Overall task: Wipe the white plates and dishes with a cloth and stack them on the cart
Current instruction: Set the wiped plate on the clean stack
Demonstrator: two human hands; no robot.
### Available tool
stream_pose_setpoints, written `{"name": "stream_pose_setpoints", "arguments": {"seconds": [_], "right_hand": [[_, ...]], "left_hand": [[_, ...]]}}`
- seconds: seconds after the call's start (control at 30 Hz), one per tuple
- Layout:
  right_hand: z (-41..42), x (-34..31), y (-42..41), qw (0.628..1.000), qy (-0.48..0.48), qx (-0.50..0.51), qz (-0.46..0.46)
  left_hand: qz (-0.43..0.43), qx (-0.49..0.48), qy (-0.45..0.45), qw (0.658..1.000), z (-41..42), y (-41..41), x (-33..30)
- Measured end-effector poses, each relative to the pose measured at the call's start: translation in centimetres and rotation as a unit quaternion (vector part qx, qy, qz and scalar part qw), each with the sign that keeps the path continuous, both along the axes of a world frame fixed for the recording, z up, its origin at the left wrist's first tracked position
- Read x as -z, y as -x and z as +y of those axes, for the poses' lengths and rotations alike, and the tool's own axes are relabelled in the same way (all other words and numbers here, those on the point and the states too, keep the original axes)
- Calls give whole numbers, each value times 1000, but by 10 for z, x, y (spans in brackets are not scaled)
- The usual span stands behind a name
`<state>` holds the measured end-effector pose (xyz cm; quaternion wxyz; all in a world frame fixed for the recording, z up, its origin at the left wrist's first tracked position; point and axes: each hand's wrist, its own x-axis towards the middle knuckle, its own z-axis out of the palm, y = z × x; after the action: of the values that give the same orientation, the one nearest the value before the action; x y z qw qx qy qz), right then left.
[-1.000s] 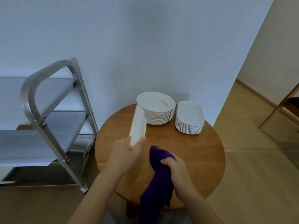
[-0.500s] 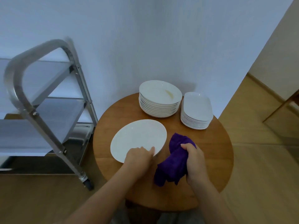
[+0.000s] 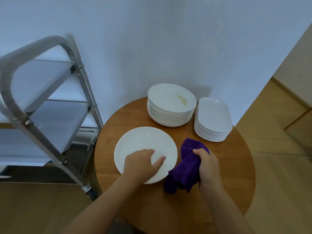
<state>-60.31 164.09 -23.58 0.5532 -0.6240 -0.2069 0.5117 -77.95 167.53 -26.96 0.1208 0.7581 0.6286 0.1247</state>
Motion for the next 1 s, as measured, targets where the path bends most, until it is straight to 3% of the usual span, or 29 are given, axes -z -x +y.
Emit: {"name": "stream_pose_setpoints", "arguments": {"seconds": [0.07, 0.17, 0.27, 0.53, 0.77, 0.9, 1.0], "right_hand": [[11, -3, -2, 1000, -10, -6, -8], [27, -5, -8, 1000, -15, 1, 0], [41, -2, -12, 1000, 8, 13, 11], [55, 14, -16, 1000, 7, -9, 13], [60, 20, -19, 1000, 15, -10, 21], [59, 18, -18, 999, 19, -8, 29], [60, 12, -16, 999, 19, -8, 31]], "left_hand": [[-142, -78, 31, 986, 25, -8, -17], [-348, -165, 83, 919, 74, -24, -38], [-431, -223, 103, 868, 117, -38, -48], [-457, -284, 168, 826, 172, -51, -50], [-386, -269, 191, 861, 187, -45, -59], [-430, -276, 183, 840, 184, -44, -62], [-509, -294, 163, 792, 176, -40, -65]]}}
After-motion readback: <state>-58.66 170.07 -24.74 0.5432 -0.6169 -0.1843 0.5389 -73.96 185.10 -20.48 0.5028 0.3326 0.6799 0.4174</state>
